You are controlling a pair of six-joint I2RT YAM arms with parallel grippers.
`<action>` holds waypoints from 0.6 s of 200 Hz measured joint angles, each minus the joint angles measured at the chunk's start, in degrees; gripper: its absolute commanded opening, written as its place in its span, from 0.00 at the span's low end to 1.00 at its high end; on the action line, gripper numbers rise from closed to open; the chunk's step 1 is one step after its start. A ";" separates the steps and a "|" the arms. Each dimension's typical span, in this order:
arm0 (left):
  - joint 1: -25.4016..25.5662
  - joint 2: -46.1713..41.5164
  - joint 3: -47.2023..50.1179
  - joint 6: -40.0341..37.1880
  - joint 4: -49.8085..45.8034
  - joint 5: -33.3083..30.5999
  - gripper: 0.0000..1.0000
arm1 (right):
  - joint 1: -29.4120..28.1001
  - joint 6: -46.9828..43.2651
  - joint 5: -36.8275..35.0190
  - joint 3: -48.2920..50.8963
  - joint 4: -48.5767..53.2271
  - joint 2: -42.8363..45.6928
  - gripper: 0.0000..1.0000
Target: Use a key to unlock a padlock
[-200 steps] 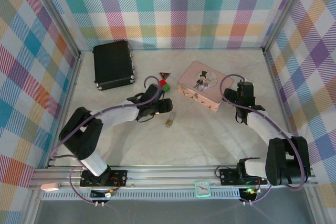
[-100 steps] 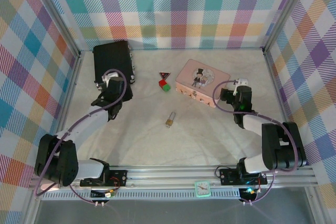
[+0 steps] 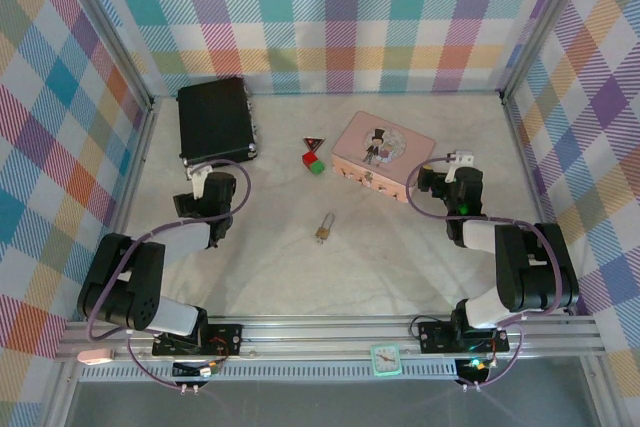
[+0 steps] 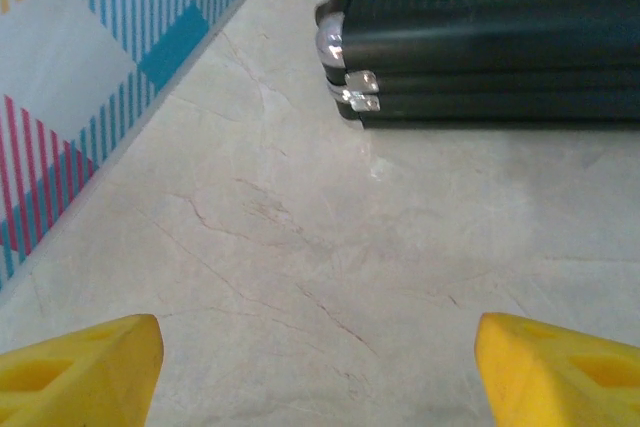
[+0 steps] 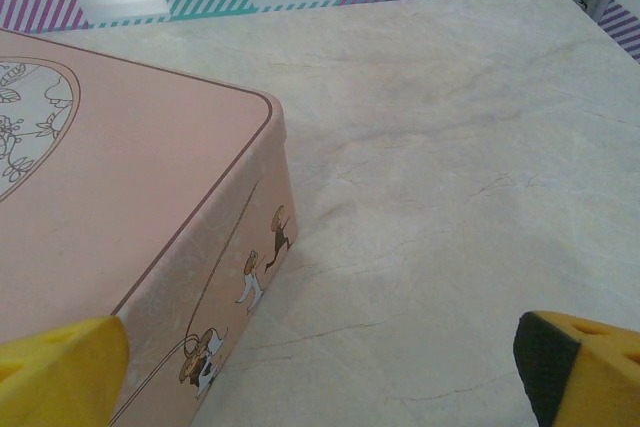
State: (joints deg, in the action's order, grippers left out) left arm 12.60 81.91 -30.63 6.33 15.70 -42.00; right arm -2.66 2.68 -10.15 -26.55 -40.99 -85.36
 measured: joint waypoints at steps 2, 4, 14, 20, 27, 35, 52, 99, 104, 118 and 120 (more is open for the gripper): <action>-0.04 0.09 0.35 -0.44 0.98 0.26 0.81 | -0.02 0.00 0.02 0.00 0.00 0.00 0.99; -0.11 0.13 0.74 -0.81 1.92 0.63 0.81 | -0.02 0.00 0.02 0.00 0.00 0.00 0.99; -0.44 0.17 2.75 -2.29 7.04 2.78 0.81 | 0.00 0.00 0.15 0.00 0.00 0.00 0.99; -0.85 0.17 3.76 -2.91 9.60 4.50 0.80 | 0.00 0.00 0.17 0.00 0.00 0.00 0.99; -1.62 0.24 5.03 -3.39 13.00 7.15 0.80 | 0.09 0.00 0.37 0.00 0.00 0.00 0.99; -2.73 0.81 6.51 -3.80 17.25 9.81 0.80 | 0.42 -0.17 1.46 0.00 -0.15 -0.09 0.99; -5.18 3.06 8.50 -4.26 24.00 15.02 0.80 | 1.60 -0.13 4.44 1.14 -3.87 -1.44 0.99; -7.91 8.07 10.03 -4.50 33.09 25.07 0.80 | 1.97 -0.44 7.23 1.88 -5.95 -1.88 0.99; -7.93 8.11 9.99 -4.48 33.57 25.62 0.81 | 1.97 -0.44 7.32 1.90 -5.97 -1.88 0.99; -7.93 8.13 9.77 -4.63 34.01 26.84 0.86 | 1.97 -0.44 7.61 1.92 -6.01 -1.88 0.99; -7.93 8.13 9.73 -4.61 34.01 27.04 0.87 | 1.97 -0.46 7.67 1.95 -6.01 -1.88 0.99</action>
State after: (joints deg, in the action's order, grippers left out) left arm 4.67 90.04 -20.91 1.72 49.71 -14.96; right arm -0.69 2.22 -2.48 -24.60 -47.00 -87.24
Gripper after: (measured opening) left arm 0.817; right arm 0.989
